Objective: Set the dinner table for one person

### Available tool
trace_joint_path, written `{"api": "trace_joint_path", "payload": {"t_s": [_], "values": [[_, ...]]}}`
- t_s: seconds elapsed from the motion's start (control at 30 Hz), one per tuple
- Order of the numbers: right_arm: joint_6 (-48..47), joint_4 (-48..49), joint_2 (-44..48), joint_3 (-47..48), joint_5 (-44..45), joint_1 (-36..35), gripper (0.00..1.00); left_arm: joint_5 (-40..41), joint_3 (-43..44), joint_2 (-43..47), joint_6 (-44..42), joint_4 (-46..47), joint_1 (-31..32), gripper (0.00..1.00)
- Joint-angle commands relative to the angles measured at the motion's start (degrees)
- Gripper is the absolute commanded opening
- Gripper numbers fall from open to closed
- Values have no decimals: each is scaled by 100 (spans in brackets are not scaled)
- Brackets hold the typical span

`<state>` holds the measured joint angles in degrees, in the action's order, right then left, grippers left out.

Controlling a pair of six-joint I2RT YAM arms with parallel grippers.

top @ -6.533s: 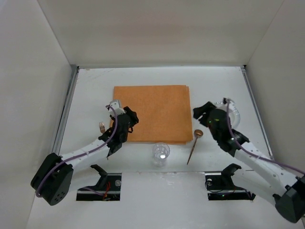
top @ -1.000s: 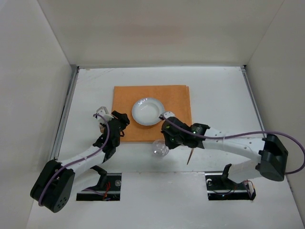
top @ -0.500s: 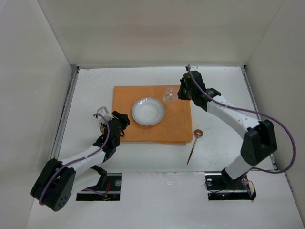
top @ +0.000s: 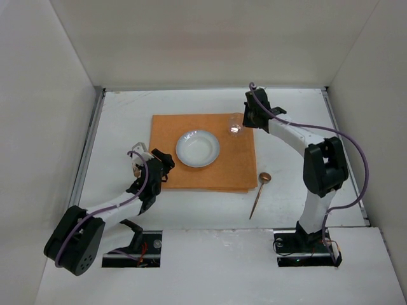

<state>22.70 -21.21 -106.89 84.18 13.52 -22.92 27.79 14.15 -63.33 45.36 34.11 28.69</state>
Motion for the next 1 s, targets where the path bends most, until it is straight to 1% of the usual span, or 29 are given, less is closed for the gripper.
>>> {"api": "trace_joint_path", "payload": {"t_s": [0.0, 0.1, 0.17, 0.2, 0.27, 0.4, 0.43, 0.53, 0.57, 0.6, 0.67, 0.73, 0.77, 0.8, 0.87, 0.97], "values": [[-46, 100, -112, 423, 133, 20, 14, -2, 184, -83, 34, 246, -34, 50], [-29, 73, -253, 476, 256, 11, 17, -19, 184, -22, 51, 237, -43, 50], [-11, 126, -271, 450, 257, 2, 23, 42, 167, -4, 17, 263, -17, 50], [-11, 143, -271, 450, 257, 2, 29, 42, 167, -13, 8, 263, -26, 50], [-2, 152, -175, 415, 283, 2, 37, -2, 167, -13, 51, 228, -61, 50], [42, 372, 483, -67, 292, -6, 52, 60, 140, 40, 43, 263, -26, 50], [59, 407, 694, -251, 309, -6, 54, 34, 140, 23, 51, 263, -52, 50], [313, 582, 1615, -1146, 677, -68, 54, -2, 140, 49, 78, 228, -43, 50], [462, 722, 1993, -1567, 861, -146, 54, -2, 132, 66, 78, 254, -26, 50], [611, 819, 2362, -2007, 1002, -234, 51, 24, 132, 66, 78, 263, -8, 50], [910, 795, 2908, -2763, 1179, -445, 38, -1, 149, -3, 78, 263, -17, 50], [1366, 453, 3383, -3449, 1311, -665, 20, -37, 167, -21, 95, 254, 0, 49], [1717, 225, 3646, -3783, 1416, -779, 14, -46, 167, -21, 95, 263, 9, 49], [2103, -21, 3928, -4117, 1521, -928, 11, -46, 175, -21, 95, 263, 27, 49], [2868, -513, 4385, -4628, 1540, -1288, 8, -46, 176, -39, 95, 272, 18, 49], [3809, -1304, 4817, -5059, 1549, -1771, 9, -55, 167, -4, 122, 272, 27, 49]]}}
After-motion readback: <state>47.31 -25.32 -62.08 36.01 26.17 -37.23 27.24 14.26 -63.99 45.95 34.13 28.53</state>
